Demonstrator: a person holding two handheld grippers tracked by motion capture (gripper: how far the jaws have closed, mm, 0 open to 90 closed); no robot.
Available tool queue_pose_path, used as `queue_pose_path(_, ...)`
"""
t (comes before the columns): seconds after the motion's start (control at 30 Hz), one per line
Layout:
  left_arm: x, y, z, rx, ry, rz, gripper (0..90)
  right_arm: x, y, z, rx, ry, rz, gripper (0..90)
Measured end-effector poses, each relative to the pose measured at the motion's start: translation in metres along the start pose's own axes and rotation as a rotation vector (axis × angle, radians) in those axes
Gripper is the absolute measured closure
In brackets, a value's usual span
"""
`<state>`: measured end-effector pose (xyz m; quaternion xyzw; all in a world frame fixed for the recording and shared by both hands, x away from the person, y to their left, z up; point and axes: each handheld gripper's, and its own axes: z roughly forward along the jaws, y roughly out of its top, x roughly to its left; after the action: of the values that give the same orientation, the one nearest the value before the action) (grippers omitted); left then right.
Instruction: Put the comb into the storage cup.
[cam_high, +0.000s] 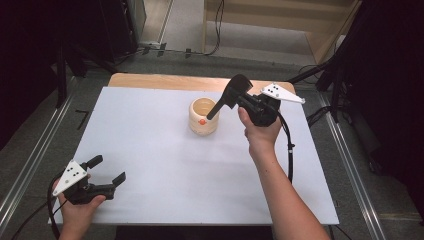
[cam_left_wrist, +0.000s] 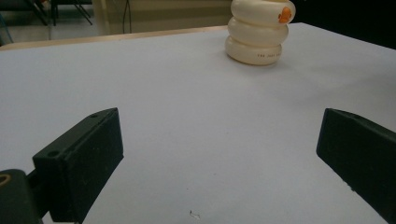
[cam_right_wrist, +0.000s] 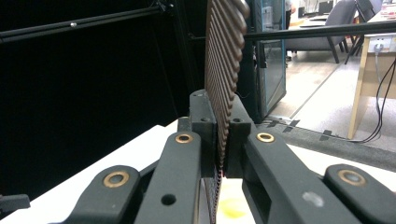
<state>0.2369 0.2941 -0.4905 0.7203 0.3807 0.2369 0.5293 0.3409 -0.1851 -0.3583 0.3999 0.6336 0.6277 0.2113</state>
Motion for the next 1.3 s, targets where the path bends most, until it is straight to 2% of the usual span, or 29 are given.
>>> queue_pose_path(0.9,0.001,0.0,0.0,0.0,-0.004,0.0,0.5,-0.005,0.004,0.027,0.006,-0.022,-0.015,84.7)
queue_pose_path(1.3,0.0,0.0,0.0,-0.002,-0.006,-0.001,0.5,-0.008,0.0,0.039,0.016,-0.038,-0.029,84.7)
